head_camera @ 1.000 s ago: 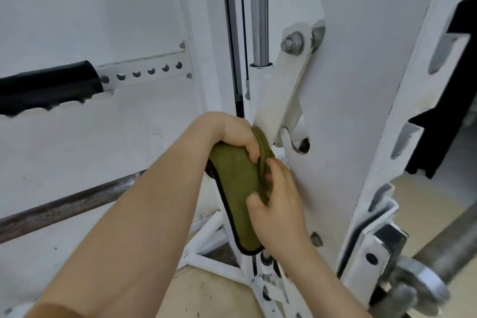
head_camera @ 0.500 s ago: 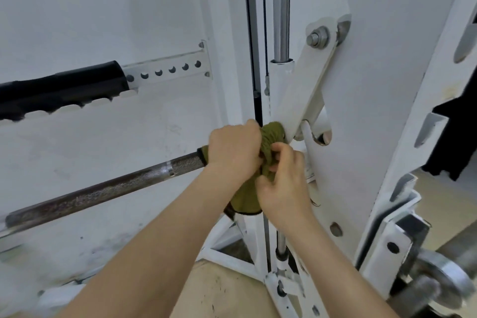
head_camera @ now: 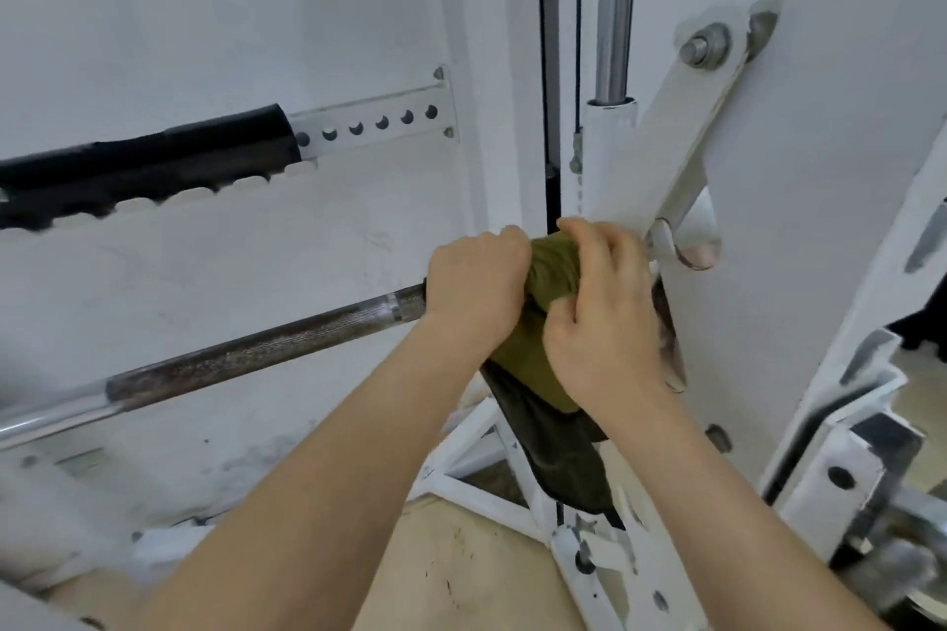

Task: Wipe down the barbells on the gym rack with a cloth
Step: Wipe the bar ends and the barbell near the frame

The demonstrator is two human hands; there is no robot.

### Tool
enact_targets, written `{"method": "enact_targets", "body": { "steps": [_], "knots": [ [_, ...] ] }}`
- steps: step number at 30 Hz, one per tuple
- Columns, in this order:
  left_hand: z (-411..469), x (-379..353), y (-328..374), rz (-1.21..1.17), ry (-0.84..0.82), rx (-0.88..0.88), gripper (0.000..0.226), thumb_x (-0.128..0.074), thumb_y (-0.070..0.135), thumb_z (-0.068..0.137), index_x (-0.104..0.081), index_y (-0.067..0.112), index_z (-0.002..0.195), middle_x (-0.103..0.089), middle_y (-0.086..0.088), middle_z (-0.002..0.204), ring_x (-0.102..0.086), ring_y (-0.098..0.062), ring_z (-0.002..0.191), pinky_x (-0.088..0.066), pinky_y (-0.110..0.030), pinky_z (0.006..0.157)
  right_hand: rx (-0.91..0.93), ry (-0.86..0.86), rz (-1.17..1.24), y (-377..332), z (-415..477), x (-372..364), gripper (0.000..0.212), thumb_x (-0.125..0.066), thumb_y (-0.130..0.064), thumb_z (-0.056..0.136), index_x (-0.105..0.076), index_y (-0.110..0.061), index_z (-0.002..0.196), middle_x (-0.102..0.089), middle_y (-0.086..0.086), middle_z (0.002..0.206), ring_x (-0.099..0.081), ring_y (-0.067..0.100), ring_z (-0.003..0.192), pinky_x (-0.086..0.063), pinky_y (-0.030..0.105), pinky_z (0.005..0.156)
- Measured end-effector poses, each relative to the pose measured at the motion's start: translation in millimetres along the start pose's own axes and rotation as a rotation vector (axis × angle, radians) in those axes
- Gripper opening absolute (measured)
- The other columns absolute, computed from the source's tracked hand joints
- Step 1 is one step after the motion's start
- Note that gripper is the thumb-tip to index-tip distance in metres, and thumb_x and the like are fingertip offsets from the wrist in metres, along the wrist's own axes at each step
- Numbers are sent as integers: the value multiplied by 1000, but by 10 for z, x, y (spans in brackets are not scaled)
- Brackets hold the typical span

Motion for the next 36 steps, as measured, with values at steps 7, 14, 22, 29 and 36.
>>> {"method": "enact_targets", "body": {
  "steps": [7,14,22,29,36],
  "knots": [
    [-862,103,-1336,145,-65,236,19,-51,29,86,-34,19,85,-33,6,61,-41,-25,58,-19,-26,46,192,-420,-398,-238,202,-709,61,-52,-14,81,-38,-23,140,-47,3,135,-40,23,129,-15,50,113],
    [-293,54,-439,82,-80,99,11,-47,16,89,-37,19,87,-41,2,65,-31,-15,52,-14,-28,45,46,0,185,36,70,-161,53,-48,5,77,-53,-14,125,-46,6,125,-48,19,112,-43,30,94],
    [216,20,466,-27,-19,-61,25,-49,10,90,-48,17,114,-56,-1,82,-45,-23,65,-17,-31,47,-758,9,915,878,-419,-481,47,-58,-40,79,-57,-24,124,-64,1,118,-61,15,111,-47,46,101],
    [-358,20,-477,80,16,62,62,-70,17,72,-47,19,129,-27,7,50,-22,-17,39,-9,-24,43,-899,61,1348,349,-324,-848,22,-59,-28,95,-63,-18,114,-71,2,106,-69,12,96,-57,43,84],
    [-975,174,-1386,167,1,112,58,-86,28,41,-33,21,64,-33,6,43,-20,-17,40,3,-19,50,-948,144,1215,-165,-522,-1195,26,-56,-26,97,-55,-13,119,-65,1,108,-67,11,89,-60,32,75]
  ]
}}
Point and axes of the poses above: each hand's wrist, its own z-axis towards the middle knuckle, its own x-axis out of the back of the hand, y = z × x, the point moved 10 cm from there along z, towards the middle knuckle
